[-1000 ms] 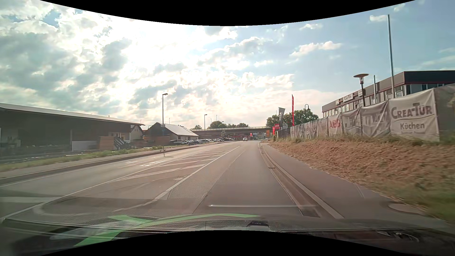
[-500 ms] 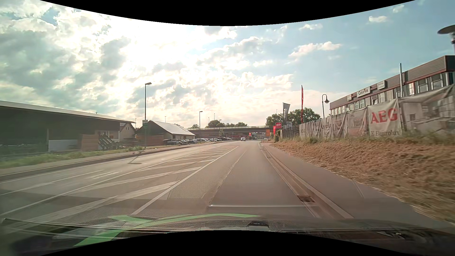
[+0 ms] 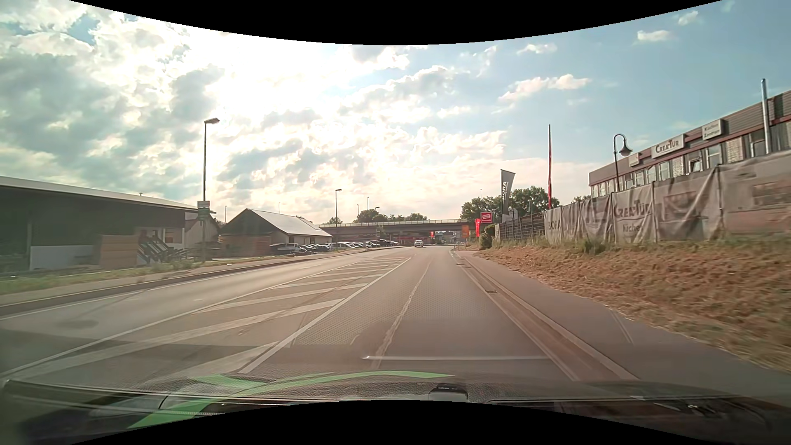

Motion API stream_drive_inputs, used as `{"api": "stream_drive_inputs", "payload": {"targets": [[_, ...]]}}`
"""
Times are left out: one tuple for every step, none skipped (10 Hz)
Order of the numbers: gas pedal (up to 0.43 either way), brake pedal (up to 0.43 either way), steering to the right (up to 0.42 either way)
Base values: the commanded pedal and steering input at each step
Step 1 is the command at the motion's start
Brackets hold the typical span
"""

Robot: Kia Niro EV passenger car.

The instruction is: Follow the waypoints while adhering to traffic rules and regulations

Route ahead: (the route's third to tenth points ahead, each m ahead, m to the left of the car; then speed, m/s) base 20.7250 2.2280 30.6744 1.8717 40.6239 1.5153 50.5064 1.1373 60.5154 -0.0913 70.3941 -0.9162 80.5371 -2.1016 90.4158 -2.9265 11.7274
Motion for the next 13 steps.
{"api": "stream_drive_inputs", "payload": {"targets": [[0.177,0.0,0.008],[0.177,0.0,0.01],[0.177,0.0,0.011],[0.177,0.0,0.011],[0.177,0.0,0.011],[0.177,0.0,0.011],[0.177,0.0,0.011],[0.177,0.0,0.011],[0.177,0.0,0.011],[0.169,0.0,0.011],[0.15,0.0,0.011],[0.15,0.0,0.011],[0.13,0.0,0.01]]}}
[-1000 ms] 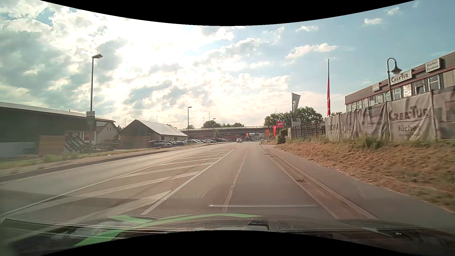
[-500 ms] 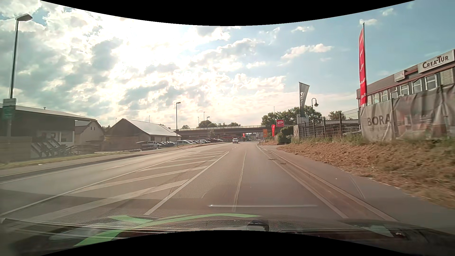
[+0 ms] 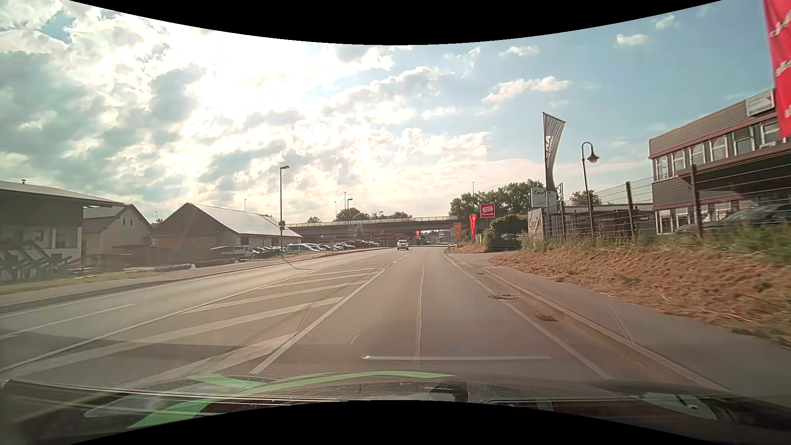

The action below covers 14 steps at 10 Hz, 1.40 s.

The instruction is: Follow the waypoints while adhering to traffic rules and regulations

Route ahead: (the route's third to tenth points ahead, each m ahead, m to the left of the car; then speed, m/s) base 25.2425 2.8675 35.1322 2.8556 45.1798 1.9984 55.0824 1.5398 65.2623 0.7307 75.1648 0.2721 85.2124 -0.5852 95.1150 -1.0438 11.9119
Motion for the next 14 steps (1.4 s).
{"api": "stream_drive_inputs", "payload": {"targets": [[0.11,0.0,0.01],[0.11,0.0,0.01],[0.067,0.0,0.008],[0.047,0.0,0.006],[0.047,0.0,0.006],[0.047,0.0,0.006],[0.047,0.0,0.006],[0.047,0.0,0.006],[0.079,0.0,0.006],[0.169,0.0,0.005],[0.22,0.0,0.006],[0.24,0.0,0.006],[0.268,0.0,0.005],[0.28,0.0,0.004]]}}
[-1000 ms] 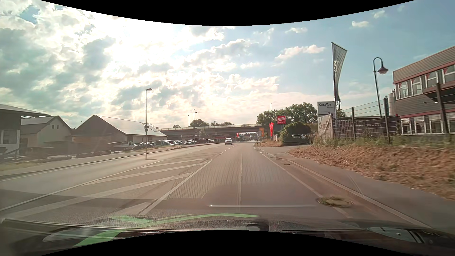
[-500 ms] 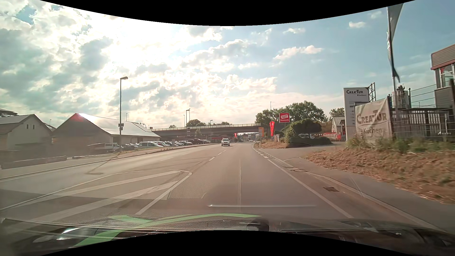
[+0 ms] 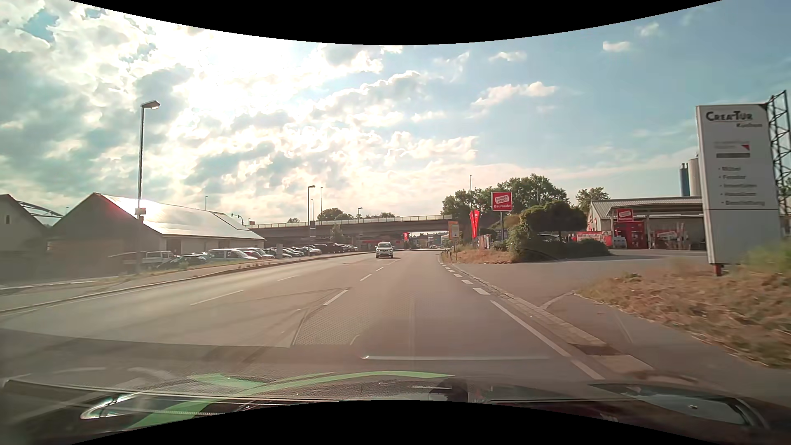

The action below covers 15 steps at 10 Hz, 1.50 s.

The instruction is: Follow the waypoints while adhering to traffic rules and regulations

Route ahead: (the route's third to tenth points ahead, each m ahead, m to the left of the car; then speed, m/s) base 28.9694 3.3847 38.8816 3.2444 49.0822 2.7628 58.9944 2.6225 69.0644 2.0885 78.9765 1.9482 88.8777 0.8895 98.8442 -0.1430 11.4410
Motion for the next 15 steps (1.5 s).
{"api": "stream_drive_inputs", "payload": {"targets": [[0.28,0.0,0.001],[0.28,0.0,-0.001],[0.268,0.0,-0.002],[0.248,0.0,-0.002],[0.24,0.0,-0.002],[0.22,0.0,-0.002],[0.209,0.0,-0.002],[0.209,0.0,-0.002],[0.209,0.0,-0.001],[0.209,0.0,-0.001],[0.209,0.0,-0.001],[0.209,0.0,-0.001],[0.209,0.0,-0.001],[0.209,0.0,-0.001],[0.209,0.0,-0.001]]}}
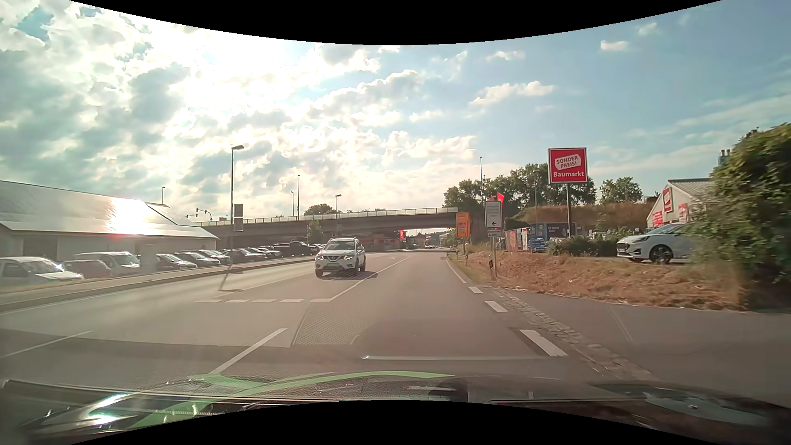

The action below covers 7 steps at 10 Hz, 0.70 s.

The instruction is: Follow the waypoints while adhering to traffic rules and regulations

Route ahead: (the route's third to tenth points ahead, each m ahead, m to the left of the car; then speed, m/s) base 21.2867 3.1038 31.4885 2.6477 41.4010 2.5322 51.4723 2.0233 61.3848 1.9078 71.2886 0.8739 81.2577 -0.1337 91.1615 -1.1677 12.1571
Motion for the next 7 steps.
{"api": "stream_drive_inputs", "payload": {"targets": [[0.209,0.0,-0.001],[0.209,0.0,0.001],[0.209,0.0,0.002],[0.209,0.0,0.002],[0.209,0.0,0.002],[0.209,0.0,0.003],[0.209,0.0,0.004]]}}
